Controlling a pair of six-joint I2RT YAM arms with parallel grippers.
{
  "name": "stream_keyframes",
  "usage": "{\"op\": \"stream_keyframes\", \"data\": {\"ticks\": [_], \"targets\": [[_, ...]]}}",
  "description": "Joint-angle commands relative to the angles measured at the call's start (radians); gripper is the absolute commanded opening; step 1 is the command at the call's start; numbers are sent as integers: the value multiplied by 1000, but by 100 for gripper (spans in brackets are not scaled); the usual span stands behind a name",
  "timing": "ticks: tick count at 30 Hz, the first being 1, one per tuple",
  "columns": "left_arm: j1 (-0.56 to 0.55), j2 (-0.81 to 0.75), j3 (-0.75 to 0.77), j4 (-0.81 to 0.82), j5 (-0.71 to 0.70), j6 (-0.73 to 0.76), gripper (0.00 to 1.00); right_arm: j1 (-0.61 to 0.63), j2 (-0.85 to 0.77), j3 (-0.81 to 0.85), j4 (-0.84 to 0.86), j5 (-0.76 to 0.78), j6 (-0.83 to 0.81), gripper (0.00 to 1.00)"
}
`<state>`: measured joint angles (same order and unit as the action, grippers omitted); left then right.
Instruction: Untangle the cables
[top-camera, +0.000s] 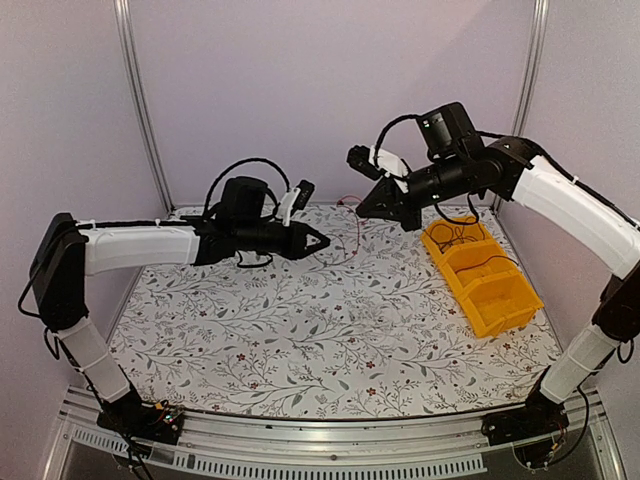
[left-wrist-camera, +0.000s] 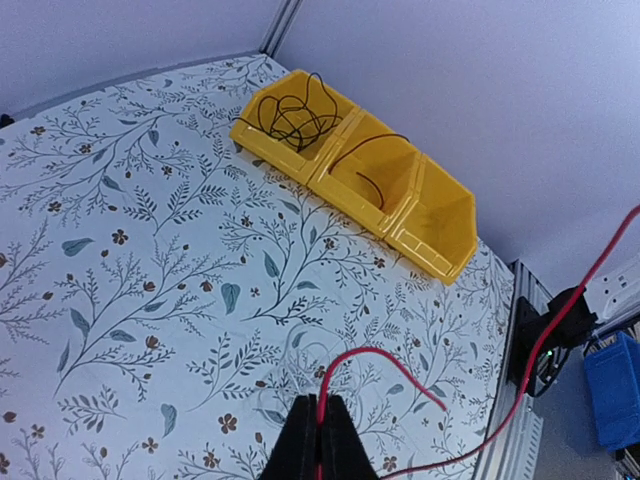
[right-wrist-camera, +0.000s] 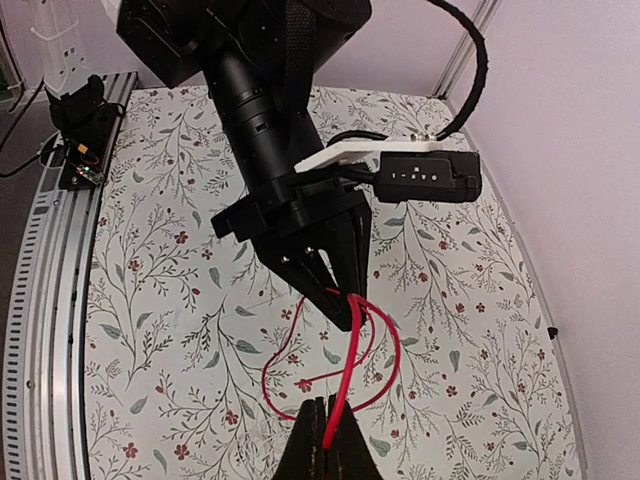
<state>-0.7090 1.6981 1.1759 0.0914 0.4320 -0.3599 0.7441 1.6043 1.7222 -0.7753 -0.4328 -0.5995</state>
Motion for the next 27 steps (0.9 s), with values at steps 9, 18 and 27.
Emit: {"op": "stream_keyframes", "data": {"ticks": [9,18,27], "targets": [[60,45,0,-52,-117,-65,0,-105,-115,102,8,14,11,0],[60,17,13,-47,-107,-19,22,-225,-176,-114,89,10,20,0],[60,-50,-12,-25,-159,-8,44,-388,-232,-222,117,24,20,0]]}}
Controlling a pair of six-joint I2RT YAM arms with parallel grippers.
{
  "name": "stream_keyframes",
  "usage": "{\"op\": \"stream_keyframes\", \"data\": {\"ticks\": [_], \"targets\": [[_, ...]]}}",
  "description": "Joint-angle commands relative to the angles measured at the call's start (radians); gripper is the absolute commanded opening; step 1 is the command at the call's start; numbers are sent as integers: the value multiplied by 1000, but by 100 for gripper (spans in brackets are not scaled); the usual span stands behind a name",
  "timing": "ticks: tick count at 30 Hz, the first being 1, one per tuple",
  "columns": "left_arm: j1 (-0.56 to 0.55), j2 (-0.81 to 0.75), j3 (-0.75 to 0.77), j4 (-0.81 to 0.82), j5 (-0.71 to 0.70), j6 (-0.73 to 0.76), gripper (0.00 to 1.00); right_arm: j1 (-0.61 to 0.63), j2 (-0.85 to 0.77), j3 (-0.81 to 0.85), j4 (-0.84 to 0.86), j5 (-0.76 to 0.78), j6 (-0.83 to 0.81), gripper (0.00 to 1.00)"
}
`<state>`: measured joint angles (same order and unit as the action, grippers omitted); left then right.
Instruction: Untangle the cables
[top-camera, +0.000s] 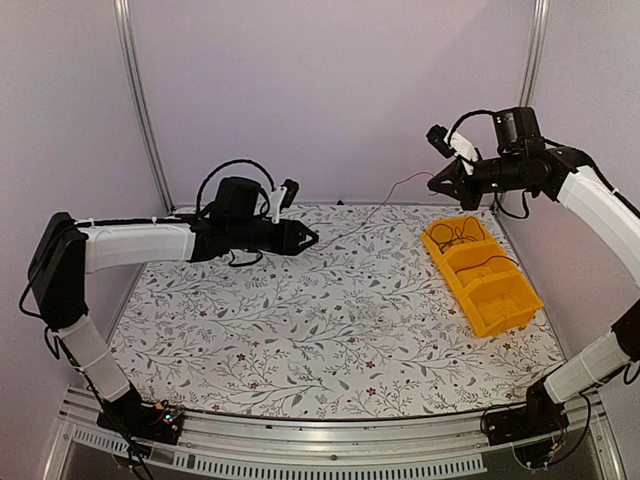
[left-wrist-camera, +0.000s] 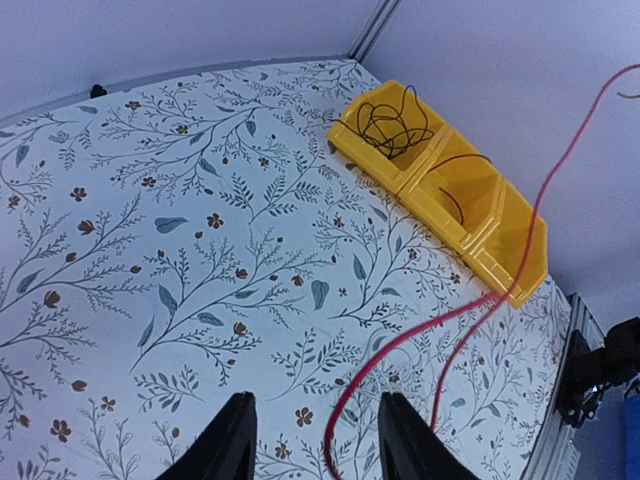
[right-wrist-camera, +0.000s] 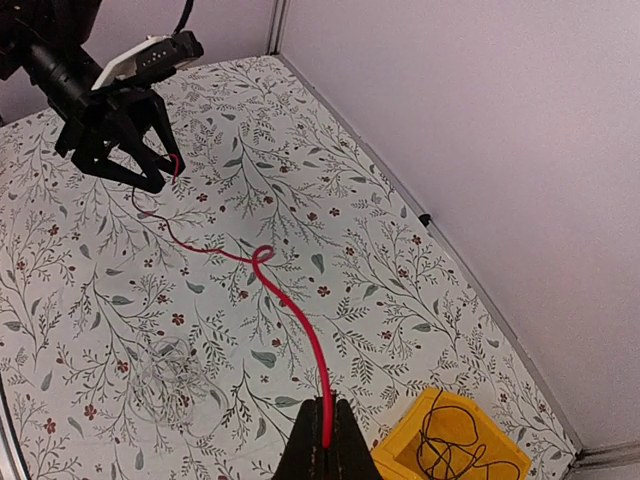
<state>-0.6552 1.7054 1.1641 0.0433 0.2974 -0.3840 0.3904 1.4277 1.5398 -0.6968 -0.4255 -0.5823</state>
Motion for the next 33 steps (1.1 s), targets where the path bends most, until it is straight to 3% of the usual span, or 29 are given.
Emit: {"op": "stream_keyframes", "data": {"ticks": [1,10,33], "targets": [[6,-63,-3,28,-22,17,45,-47,-61,-54,39,23,-3,0],[5,-94,-17,47,-14,22,49,-181,-115,-141,36,53,-25,0],[6,-110,-18,40,-29,31,49,-336,-105,-344,73,153,-130,0]]}}
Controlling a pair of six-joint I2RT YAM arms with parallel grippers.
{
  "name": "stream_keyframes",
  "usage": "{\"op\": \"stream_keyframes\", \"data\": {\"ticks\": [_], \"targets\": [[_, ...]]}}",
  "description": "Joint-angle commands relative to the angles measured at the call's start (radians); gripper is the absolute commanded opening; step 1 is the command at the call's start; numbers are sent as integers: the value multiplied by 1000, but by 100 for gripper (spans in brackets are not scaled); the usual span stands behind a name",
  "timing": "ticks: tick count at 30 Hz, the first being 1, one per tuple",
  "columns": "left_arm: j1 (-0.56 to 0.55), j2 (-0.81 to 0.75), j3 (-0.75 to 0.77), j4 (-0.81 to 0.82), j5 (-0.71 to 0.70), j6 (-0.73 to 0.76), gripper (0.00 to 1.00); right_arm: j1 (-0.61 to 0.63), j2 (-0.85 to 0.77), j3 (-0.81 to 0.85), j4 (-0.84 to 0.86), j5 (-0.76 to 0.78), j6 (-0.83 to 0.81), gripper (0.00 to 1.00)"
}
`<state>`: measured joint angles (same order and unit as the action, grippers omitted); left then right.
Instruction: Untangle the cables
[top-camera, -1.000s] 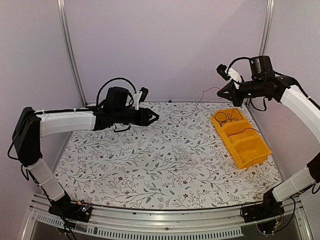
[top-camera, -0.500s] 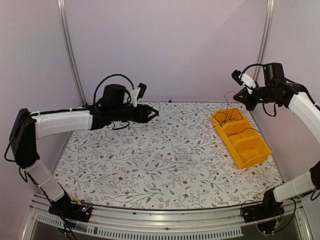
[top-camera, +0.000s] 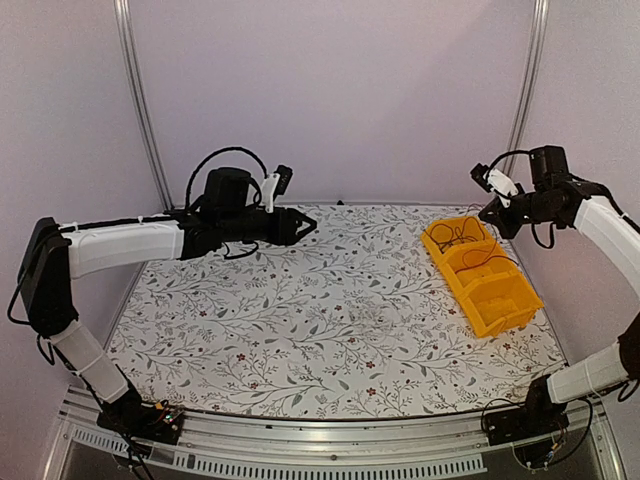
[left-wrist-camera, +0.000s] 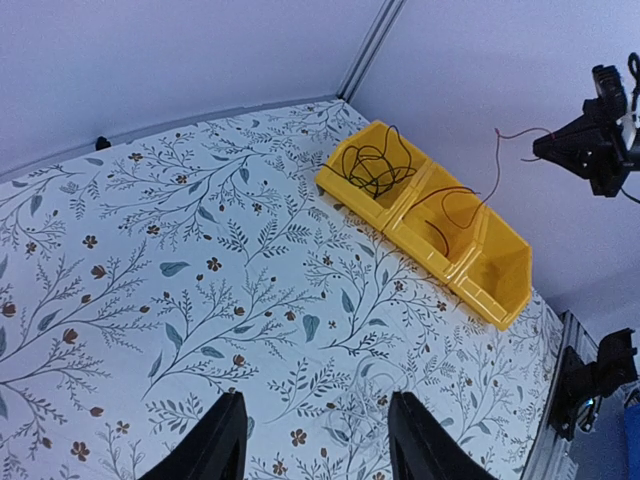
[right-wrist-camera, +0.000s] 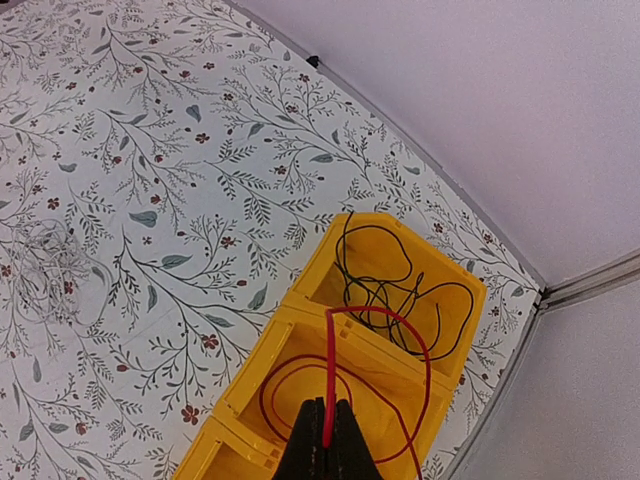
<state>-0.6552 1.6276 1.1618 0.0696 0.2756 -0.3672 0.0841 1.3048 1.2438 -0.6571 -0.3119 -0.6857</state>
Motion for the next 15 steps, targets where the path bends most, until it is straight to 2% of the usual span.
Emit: {"op": "stream_keyframes", "data": {"ticks": [1,8,15], "targets": [[6,-34,-16,13,-7,15,49,-40,28,-62,39,46,-28,0],[6,-32,-17,13,-8,16,49,-128,153,-105,53,72,-49,0],[5,-29,-17,12,-10,19,49,-188,285,-71,62,84,-29,0]]}}
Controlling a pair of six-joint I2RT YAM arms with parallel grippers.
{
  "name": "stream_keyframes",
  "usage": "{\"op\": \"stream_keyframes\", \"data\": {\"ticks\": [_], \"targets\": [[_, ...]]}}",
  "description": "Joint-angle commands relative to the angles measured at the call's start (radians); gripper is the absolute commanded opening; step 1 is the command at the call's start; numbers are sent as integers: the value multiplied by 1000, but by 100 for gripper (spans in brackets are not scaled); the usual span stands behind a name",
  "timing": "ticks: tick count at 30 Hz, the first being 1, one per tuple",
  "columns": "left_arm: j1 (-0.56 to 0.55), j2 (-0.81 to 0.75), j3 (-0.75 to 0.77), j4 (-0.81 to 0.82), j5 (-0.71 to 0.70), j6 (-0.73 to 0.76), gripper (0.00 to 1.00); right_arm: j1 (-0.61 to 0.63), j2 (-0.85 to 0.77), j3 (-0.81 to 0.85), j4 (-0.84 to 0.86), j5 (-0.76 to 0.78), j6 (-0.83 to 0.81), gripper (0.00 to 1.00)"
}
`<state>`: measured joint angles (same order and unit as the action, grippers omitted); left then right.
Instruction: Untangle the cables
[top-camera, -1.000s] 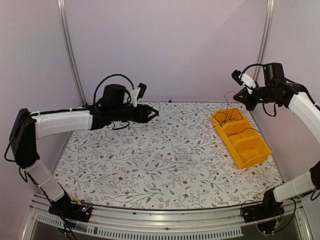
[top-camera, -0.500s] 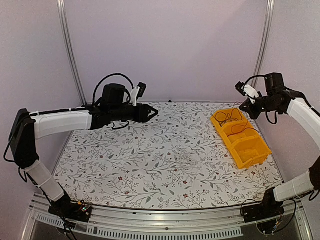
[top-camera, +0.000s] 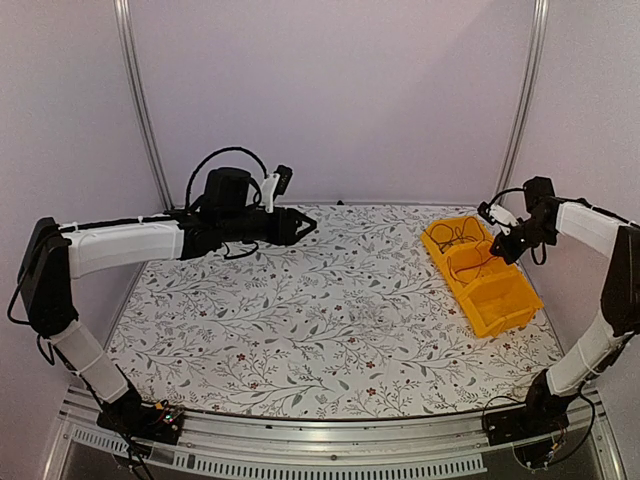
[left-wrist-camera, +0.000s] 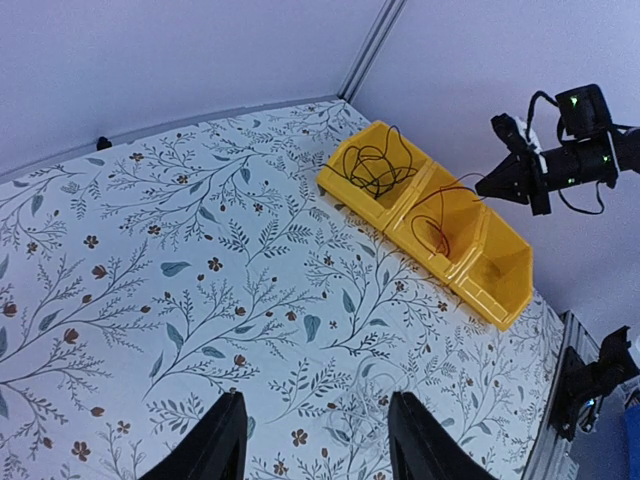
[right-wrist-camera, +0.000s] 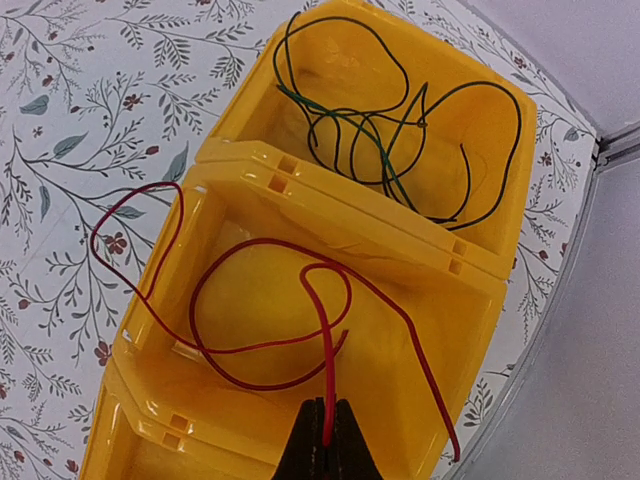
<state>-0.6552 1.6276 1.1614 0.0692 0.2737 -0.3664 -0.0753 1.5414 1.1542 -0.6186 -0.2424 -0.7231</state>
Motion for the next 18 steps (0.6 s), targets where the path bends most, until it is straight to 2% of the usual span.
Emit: {"op": "stream_keyframes", "data": {"ticks": [1,12,14,16,18], "targets": [[5,-30,-16,12,-8,19,49,-36,59,28,25,25,13,0],[6,-25,-12,7,1,21,49,-57,97,53,71,163,40,0],[5,-26,-11,7,3,20,49,-57,104,48,71,154,33,7],[6,-24,-11,8,5,18,49,-56,110,53,59,143,32,26],[5,-23,-11,7,5,19,49,-56,114,68,39,132,45,35]]}}
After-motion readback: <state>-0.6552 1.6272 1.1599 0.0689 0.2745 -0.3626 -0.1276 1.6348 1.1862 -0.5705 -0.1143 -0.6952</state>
